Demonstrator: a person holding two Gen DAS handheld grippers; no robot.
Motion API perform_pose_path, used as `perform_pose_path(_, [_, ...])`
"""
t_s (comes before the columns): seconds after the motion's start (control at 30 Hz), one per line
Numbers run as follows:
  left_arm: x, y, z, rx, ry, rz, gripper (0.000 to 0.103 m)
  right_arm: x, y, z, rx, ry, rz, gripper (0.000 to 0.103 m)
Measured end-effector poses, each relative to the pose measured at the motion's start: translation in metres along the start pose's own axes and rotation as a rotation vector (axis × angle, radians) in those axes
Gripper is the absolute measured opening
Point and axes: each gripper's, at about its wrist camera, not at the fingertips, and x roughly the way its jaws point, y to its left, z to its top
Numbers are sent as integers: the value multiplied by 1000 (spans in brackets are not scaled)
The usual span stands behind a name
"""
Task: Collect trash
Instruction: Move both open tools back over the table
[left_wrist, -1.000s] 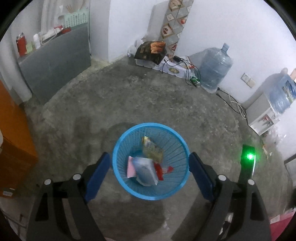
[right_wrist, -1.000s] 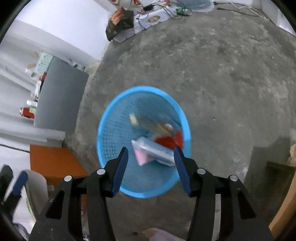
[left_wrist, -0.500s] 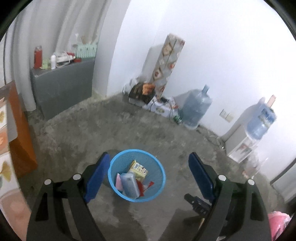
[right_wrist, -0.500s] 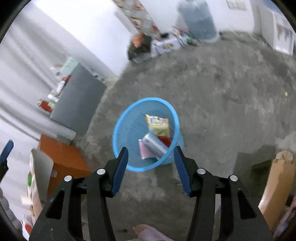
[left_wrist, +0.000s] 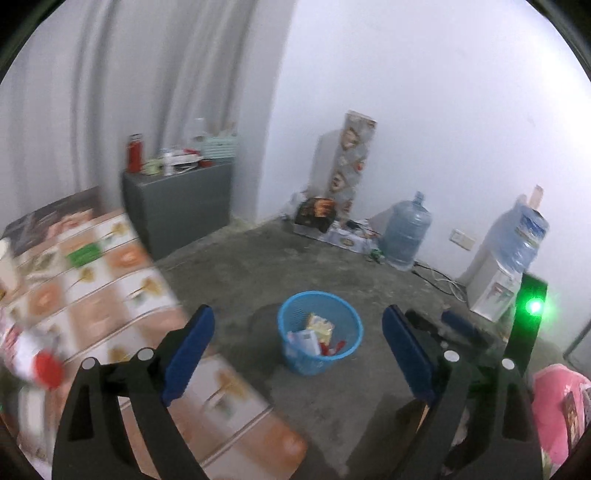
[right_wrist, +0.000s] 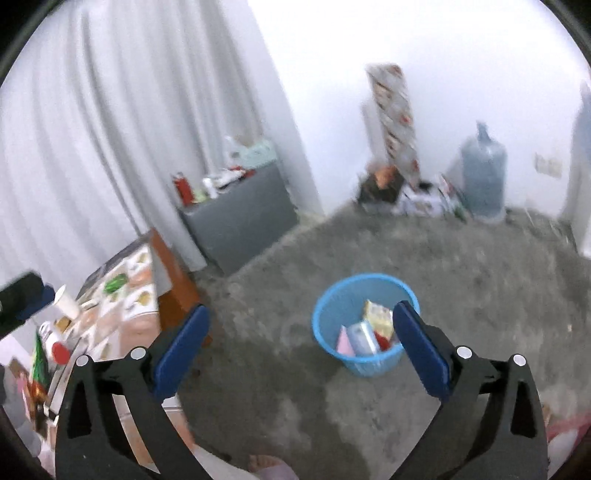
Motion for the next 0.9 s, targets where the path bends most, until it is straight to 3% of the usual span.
perform_pose_path(0.23, [-72,45,-36,-49,-37,157,92,-12,51,-11,-102,30,129,96])
perform_pose_path(0.47, [-116,74,-72,-66,-45,286,92,-26,86,-22,-204,78,241,96])
perform_pose_path(0.9, [-171,114,-127,-132,-90,407,92,-22,145,-44,-230,261,414,96])
